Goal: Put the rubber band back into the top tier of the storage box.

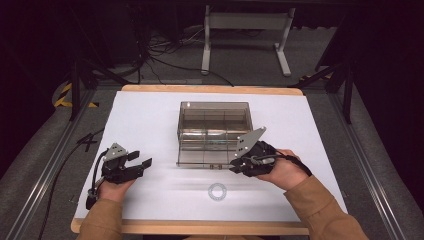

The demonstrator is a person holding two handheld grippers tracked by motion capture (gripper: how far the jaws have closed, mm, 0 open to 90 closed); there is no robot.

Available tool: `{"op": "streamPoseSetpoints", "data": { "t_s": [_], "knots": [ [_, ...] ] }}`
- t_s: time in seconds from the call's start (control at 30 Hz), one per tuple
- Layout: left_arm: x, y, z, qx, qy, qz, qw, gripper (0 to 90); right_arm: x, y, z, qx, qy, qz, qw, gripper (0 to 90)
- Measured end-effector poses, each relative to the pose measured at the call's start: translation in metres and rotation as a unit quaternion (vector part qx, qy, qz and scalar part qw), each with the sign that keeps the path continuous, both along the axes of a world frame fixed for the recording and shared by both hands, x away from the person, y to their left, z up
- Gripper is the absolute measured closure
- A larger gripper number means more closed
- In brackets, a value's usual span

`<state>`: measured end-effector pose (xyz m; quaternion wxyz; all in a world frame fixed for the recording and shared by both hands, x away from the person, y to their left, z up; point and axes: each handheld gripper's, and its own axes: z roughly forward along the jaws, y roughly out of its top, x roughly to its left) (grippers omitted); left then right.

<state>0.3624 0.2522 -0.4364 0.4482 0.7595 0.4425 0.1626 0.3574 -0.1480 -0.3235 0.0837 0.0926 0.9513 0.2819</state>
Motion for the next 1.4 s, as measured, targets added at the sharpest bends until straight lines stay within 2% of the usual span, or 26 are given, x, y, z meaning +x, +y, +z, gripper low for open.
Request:
{"op": "streamPoseSetpoints", "data": {
  "t_s": [0.37, 0.47, 0.8, 1.4],
  "knots": [
    [-0.001, -0.001, 0.000, 0.004, 0.002, -0.001, 1.0000, 39.7, -0.014, 0.002, -0.012, 0.046, 0.012, -0.018, 0.9987, 76.3],
    [-0.001, 0.000, 0.000, 0.004, 0.001, -0.001, 1.0000, 39.7, -0.016, 0.003, -0.015, 0.053, 0.014, -0.025, 0.9982, 76.4],
    [-0.001, 0.000, 0.000, 0.002, -0.001, 0.000, 1.0000, 39.7, -0.023, 0.011, -0.023, 0.036, 0.028, -0.030, 0.9985, 75.7],
    [-0.001, 0.000, 0.000, 0.002, -0.001, -0.003, 1.0000, 39.7, -0.028, 0.034, -0.051, -0.005, 0.051, -0.011, 0.9986, 73.0]
  ]
}}
